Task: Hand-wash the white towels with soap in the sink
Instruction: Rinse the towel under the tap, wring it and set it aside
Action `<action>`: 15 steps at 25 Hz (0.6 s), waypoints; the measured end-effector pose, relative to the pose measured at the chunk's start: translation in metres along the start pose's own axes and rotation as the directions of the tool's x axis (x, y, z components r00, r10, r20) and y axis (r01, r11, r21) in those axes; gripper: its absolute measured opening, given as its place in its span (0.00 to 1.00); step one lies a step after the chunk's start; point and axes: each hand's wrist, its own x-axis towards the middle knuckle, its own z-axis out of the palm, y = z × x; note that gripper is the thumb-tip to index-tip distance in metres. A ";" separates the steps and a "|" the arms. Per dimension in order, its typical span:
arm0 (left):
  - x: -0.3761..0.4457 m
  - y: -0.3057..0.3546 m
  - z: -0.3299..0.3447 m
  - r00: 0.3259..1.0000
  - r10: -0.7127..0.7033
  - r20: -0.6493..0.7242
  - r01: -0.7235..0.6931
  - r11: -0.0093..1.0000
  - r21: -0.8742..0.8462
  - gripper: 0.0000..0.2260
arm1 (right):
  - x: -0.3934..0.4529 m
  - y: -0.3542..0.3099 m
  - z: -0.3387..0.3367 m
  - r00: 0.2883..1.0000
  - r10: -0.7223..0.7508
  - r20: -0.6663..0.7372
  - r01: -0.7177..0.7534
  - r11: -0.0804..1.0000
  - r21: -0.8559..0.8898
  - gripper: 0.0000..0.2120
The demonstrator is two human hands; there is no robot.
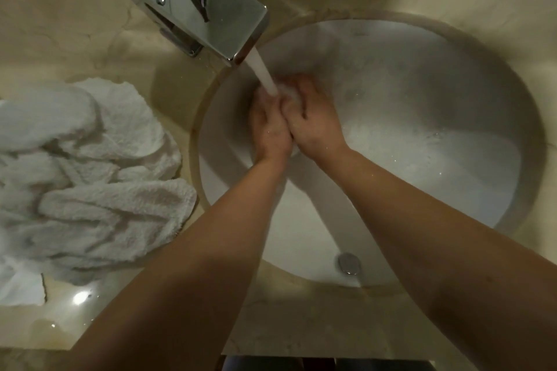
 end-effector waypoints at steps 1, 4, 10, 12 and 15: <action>0.000 -0.001 0.001 0.994 -0.084 0.067 0.095 0.979 -0.179 0.16 | 0.001 0.003 0.002 0.998 0.052 -0.017 -0.052 0.999 0.018 0.23; 0.007 -0.029 -0.002 0.986 0.153 -0.062 -0.151 0.988 0.037 0.25 | 0.012 0.012 0.002 0.998 0.054 -0.046 -0.056 0.997 -0.059 0.22; 0.008 -0.016 0.030 0.992 0.029 -0.121 -0.022 0.998 0.059 0.20 | 0.029 0.026 0.003 0.990 -0.034 -0.139 0.035 0.999 0.005 0.18; 0.011 -0.014 0.030 0.980 0.125 -0.153 -0.087 0.968 0.235 0.28 | 0.038 0.027 0.001 0.988 -0.073 -0.135 0.073 0.997 -0.008 0.23; 0.020 -0.024 0.034 0.955 0.261 -0.142 -0.177 0.884 0.434 0.25 | 0.047 0.029 0.000 0.985 -0.113 -0.127 0.106 0.992 -0.061 0.20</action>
